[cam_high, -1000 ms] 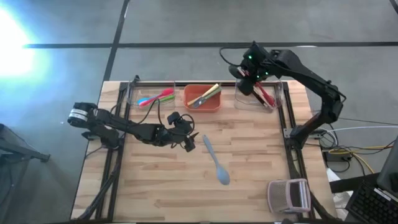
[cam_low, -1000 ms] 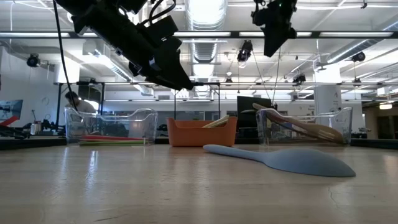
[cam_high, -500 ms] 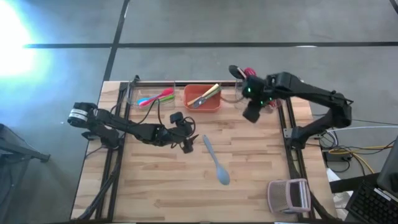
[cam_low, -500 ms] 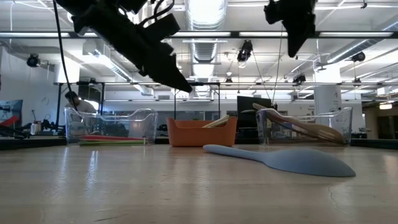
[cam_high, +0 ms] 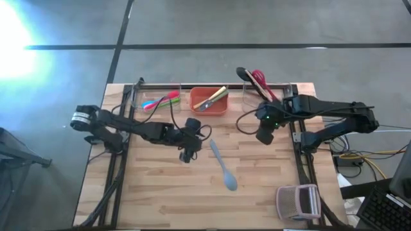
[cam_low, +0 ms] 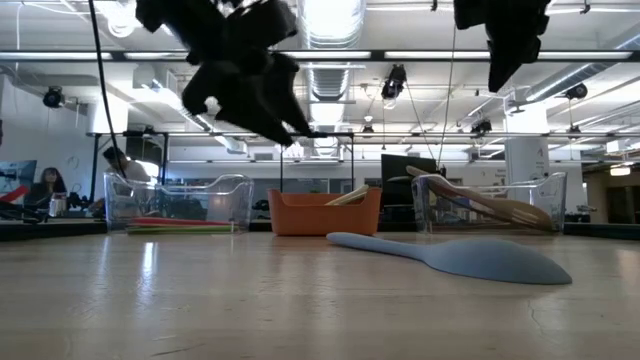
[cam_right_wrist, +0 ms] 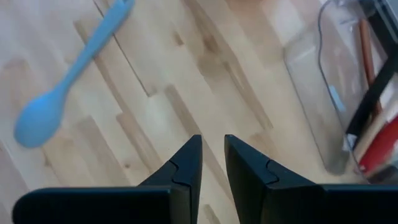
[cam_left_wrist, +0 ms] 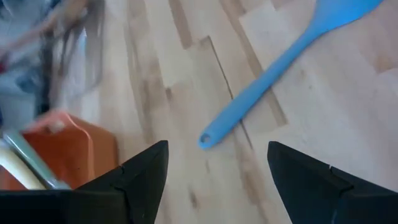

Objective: Pick & Place Kitchen Items
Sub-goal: Put the gray serving spoon into the right transparent bin

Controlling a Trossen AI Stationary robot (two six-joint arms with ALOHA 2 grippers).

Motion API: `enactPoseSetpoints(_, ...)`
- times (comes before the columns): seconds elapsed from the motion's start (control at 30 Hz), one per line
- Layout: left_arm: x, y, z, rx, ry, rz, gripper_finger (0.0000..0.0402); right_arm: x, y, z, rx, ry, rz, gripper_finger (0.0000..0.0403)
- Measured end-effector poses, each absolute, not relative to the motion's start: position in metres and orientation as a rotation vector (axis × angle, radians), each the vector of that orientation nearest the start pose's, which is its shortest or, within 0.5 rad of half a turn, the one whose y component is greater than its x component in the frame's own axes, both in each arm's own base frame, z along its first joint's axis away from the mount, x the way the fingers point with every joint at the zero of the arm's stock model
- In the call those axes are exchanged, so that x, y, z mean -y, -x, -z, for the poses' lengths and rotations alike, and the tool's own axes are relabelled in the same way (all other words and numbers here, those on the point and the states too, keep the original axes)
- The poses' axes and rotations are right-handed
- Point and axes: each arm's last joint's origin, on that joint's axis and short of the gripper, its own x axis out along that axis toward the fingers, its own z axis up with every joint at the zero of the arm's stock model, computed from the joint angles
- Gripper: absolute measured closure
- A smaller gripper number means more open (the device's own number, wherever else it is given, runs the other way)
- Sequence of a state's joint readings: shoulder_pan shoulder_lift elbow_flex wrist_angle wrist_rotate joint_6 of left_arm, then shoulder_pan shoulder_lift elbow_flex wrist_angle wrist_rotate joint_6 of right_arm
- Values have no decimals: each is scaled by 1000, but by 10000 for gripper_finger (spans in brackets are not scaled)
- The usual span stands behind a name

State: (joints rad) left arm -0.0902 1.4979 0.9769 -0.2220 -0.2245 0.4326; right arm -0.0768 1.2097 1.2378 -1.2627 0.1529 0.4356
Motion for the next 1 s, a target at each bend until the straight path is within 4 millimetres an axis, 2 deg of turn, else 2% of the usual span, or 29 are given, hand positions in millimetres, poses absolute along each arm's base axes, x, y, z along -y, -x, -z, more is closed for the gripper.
enactPoseSetpoints(0.13, 16, -321, -248, -759, -617, 88, 126, 19, -203, -328, -1115, -336, 453, 337)
enactPoseSetpoints(0.27, 9, -332, -247, -836, -643, 158, 126, 19, -206, -331, -1077, -340, 446, 333)
enactPoseSetpoints(0.5, -2, -360, -223, -965, -752, 250, 126, 19, -207, -332, -1071, -325, 434, 328)
enactPoseSetpoints(0.73, -2, -391, -194, -1196, -795, 328, 126, 19, -207, -332, -1076, -300, 418, 336)
enactPoseSetpoints(0.87, -4, -409, -192, -1270, -849, 327, 134, 19, -207, -332, -1076, -299, 417, 342)
enactPoseSetpoints(1.0, -4, -423, -192, -1267, -867, 363, 148, 19, -207, -332, -1078, -296, 415, 344)
